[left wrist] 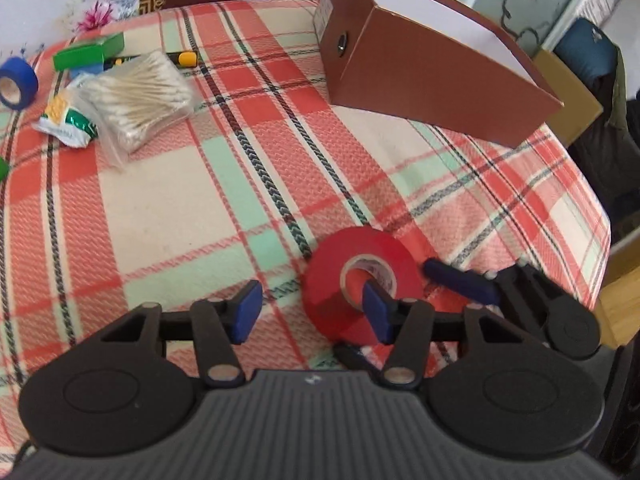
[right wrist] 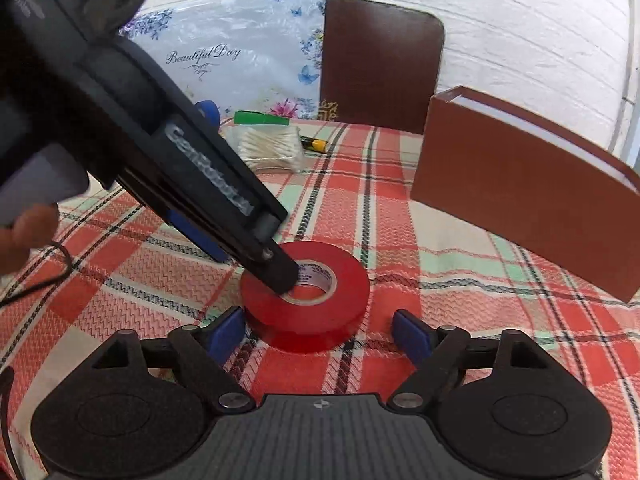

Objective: Organize objects
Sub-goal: 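Return the right tool to the table and grasp the red tape roll, then carry the red tape into the brown box and release it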

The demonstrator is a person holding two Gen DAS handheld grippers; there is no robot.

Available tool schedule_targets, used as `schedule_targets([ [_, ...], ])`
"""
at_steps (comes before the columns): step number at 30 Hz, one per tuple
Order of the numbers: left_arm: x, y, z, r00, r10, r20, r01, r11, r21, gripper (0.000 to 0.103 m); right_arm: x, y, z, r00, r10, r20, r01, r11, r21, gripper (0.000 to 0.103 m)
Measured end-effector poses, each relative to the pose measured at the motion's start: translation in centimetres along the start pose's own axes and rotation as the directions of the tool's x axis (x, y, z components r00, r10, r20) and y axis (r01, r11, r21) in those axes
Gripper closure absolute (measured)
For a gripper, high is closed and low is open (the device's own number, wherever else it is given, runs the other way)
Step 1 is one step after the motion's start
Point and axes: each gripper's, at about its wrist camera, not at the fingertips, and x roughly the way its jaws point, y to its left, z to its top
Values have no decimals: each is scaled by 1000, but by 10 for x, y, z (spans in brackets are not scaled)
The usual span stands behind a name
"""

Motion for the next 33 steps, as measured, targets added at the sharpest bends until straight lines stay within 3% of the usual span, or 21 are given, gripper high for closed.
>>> schedule_targets([
  [1,2,2,1,1000,-13,-6,13,1000,-15,61,1,-1,0,1000,18,3,-18,1000,-4,37],
  [2,3,3,2,1000,-26,-12,25,999,-31,70,2,1,0,999,37,7,-37,999,-14,37],
  [6,1,-11,10,1000,11,-14,-11,1000,-5,73,2,0,0,998,41,40,-40,999,-25,37],
  [9,-12,-28,31,999,5,40,-6,999,37,73,-7,-9,6,992,2,127,-1,1000,-9,37],
  [13,-30,-61,78,990,-14,144,-2,993,116,73,-18,-32,30,950,-110,293,124,992,-30,37],
  [17,-28,-99,126,973,-4,232,-43,979,200,73,-13,-73,63,906,-193,378,210,978,-3,37],
  [20,-11,-114,154,966,4,258,-65,972,227,73,2,-106,83,894,-228,386,237,971,26,37],
  [26,28,-113,187,970,0,245,-50,979,199,73,41,-146,95,904,-260,339,247,965,82,37],
  [30,46,-112,194,972,25,234,-68,981,181,73,48,-140,95,885,-318,339,297,948,114,34],
  [33,39,-110,185,969,8,247,-57,979,194,73,43,-134,92,882,-317,348,289,948,130,33],
])
